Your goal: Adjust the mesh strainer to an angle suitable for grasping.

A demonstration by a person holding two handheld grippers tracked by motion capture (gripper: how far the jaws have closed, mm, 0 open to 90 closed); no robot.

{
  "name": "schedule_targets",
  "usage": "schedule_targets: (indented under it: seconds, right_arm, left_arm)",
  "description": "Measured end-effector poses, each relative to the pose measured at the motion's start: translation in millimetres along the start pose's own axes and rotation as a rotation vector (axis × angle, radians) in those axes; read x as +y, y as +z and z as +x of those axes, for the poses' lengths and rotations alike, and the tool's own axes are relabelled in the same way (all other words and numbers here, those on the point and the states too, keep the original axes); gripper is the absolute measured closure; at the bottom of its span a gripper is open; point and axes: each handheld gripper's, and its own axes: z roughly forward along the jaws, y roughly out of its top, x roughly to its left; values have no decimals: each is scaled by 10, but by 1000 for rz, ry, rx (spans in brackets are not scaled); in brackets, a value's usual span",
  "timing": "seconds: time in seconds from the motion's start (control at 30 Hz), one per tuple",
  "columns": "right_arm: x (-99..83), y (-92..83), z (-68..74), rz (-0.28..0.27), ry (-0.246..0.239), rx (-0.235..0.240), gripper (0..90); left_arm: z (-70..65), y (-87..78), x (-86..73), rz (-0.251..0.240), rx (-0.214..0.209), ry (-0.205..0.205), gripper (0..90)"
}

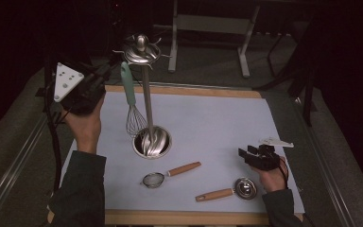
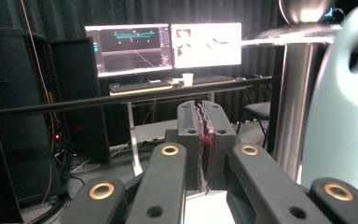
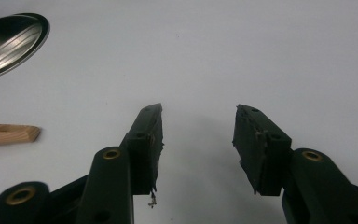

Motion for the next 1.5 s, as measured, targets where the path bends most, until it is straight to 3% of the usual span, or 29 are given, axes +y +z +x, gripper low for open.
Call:
schedule_targets:
  seconds: [0.2, 0.4, 0.53, 0.8, 1.0, 1.07, 1.1, 1.2, 1.5]
  right_arm:
    - [-5, -2, -10, 0, 4, -2, 522]
    - [-4, -9, 4, 0, 2, -1, 521]
    - [-10, -5, 2, 0, 0, -2, 521]
    - [-11, 0, 3, 1, -4, -3, 519]
    - [-16, 16, 24, 7, -8, 0, 518]
    - [-17, 16, 26, 6, -7, 1, 518]
    - [-15, 13, 26, 6, -7, 1, 518]
    - [-15, 11, 25, 5, -6, -1, 518]
    - [-14, 5, 26, 3, -6, 1, 517]
  left_arm:
    - [-31, -62, -104, 18, -19, 8, 861]
    - [-97, -137, -294, 64, -82, 53, 837]
    - [-121, -180, -390, 82, -110, 53, 815]
    - [-256, -303, -828, 158, -196, 21, 798]
    - [-367, -338, -1202, 228, -253, -33, 793]
    - [-367, -338, -1202, 228, -253, -33, 793]
    - [-452, -354, -1365, 273, -284, -37, 793]
    - [-549, -384, -1494, 316, -318, -28, 793]
    - [-793, -501, -1749, 402, -409, -7, 788]
